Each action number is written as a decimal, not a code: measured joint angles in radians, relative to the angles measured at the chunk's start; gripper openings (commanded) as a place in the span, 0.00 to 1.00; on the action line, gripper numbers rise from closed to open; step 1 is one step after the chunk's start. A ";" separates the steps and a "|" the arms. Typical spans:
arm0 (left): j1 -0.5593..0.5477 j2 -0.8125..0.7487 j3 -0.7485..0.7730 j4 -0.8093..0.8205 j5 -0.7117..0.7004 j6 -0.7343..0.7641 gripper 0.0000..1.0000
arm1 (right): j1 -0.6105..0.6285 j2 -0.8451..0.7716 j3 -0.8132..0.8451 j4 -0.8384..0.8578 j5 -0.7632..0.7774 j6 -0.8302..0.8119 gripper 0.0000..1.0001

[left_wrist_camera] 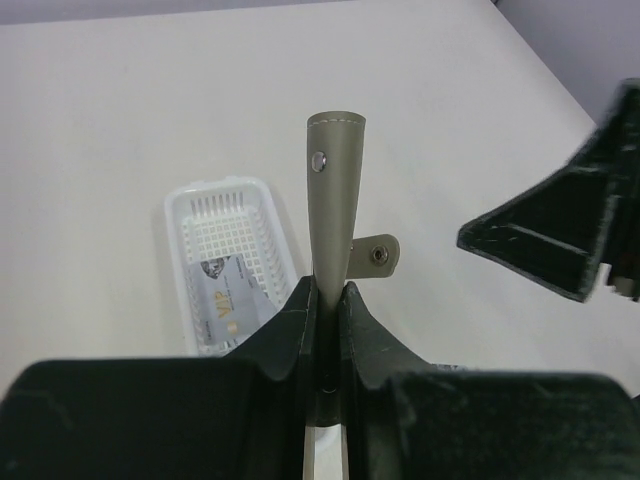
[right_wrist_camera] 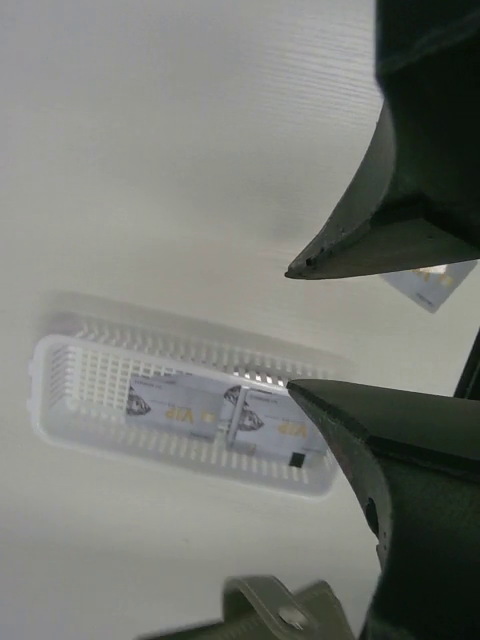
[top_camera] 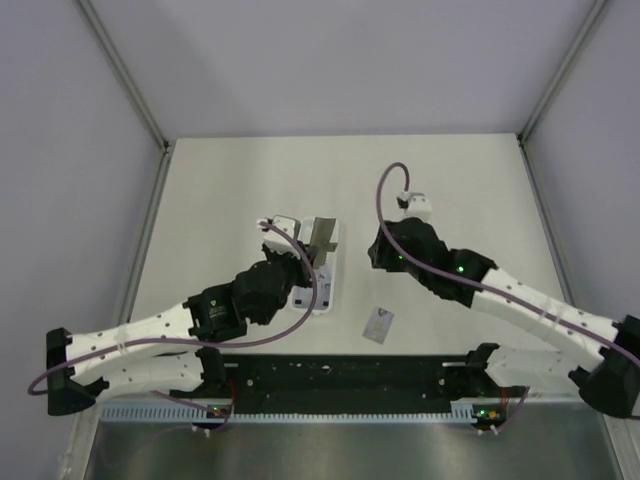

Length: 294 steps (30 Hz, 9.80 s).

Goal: Put the credit cards into the card holder
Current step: Open the card holder, then place the card holder at the center of the board, then move the credit card to the corner of the board, then pick up the credit card at the corner of the board.

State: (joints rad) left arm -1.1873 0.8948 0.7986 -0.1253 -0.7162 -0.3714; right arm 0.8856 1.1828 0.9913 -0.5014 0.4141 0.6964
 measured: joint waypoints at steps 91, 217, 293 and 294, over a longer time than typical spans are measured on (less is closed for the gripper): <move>0.056 -0.102 -0.294 -0.170 0.417 -0.383 0.67 | -0.027 -0.102 -0.416 0.053 -0.158 0.021 0.45; -0.065 0.427 -0.408 0.399 0.597 -0.472 0.55 | 0.069 -0.423 -0.747 0.068 -0.570 0.349 0.41; -0.146 -0.367 -0.366 0.155 0.316 -0.455 0.72 | 0.096 -0.652 -0.665 0.519 -0.607 0.285 0.00; -0.146 -0.388 -0.366 0.155 0.318 -0.449 0.72 | 0.096 -0.633 -0.664 0.567 -0.631 0.288 0.00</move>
State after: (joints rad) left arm -1.3338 0.5072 0.4324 0.0299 -0.3981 -0.8204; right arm 0.9813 0.5499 0.3271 0.0654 -0.2169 0.9848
